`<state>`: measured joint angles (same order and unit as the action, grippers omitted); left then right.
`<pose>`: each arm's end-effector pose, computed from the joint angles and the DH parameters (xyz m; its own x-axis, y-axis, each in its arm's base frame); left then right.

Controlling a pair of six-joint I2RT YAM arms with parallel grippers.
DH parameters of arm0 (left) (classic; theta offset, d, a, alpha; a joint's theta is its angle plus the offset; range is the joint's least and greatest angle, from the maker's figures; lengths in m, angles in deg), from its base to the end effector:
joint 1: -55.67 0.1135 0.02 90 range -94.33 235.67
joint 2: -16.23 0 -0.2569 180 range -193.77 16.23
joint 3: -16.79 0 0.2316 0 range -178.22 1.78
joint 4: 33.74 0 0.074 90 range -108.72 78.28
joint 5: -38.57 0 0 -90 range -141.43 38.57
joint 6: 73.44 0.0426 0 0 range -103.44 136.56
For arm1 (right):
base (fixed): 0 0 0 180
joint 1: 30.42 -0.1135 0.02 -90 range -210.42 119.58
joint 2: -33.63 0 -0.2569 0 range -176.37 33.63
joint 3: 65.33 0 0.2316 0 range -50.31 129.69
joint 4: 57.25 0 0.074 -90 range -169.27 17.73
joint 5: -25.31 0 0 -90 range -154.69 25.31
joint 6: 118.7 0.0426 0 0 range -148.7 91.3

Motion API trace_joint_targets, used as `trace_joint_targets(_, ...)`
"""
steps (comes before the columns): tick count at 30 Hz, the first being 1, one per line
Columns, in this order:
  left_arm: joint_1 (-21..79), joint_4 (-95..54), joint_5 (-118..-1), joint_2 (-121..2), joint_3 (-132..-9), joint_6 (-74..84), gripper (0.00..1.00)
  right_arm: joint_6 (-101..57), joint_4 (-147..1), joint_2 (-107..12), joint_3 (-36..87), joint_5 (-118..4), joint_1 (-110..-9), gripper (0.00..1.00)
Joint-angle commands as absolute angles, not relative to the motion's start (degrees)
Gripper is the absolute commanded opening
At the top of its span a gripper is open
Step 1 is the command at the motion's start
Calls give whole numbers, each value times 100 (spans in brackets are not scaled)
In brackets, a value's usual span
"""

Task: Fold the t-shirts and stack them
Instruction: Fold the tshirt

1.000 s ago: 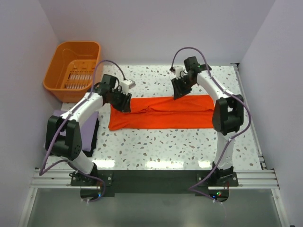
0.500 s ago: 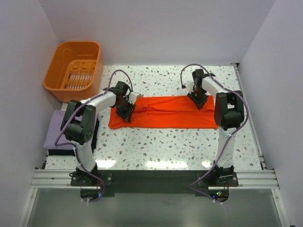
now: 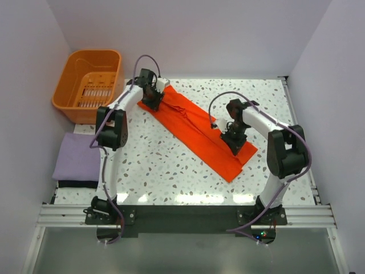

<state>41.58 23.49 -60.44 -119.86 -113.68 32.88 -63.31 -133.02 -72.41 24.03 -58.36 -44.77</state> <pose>0.4722 -0.1254 0.1657 -0.7412 0.4722 -0.4771 0.5398 0.8418 -0.0055 0.2971 0.0809 0.1777 -0.6593 -0.7514 -0.0274 -0.7487 0.6528 0.1149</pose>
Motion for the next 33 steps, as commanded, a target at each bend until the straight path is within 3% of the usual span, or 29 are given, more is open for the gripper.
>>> trace_joint_targets(1, 4301, 2163, -6679, -11930, -12100, 3546, 43, -6183, -14038, -6604, 2913, -4606, -4536, 18)
trace_joint_targets(8, 4275, 1257, -7559, -10385, -10486, 2896, 48, -6481, -13574, -7147, 3406, -5325, -4351, 15)
trace_joint_targets(16, 4284, 1089, -7832, -9443, -9246, 2456, 48, -6772, -13020, -7842, 3099, -5871, -4430, 9)
trace_joint_targets(23, 4284, 1107, -7780, -8977, -8524, 2447, 48, -6912, -12905, -7729, 2380, -6064, -4720, 8)
trace_joint_targets(29, 4266, 1265, -7700, -8879, -8312, 2360, 48, -6720, -12966, -7220, 1202, -5731, -5563, 7)
trace_joint_targets(33, 4065, 1467, -7640, -8993, -8234, 2429, 42, -6273, -13168, -6815, 980, -5213, -6573, 7)
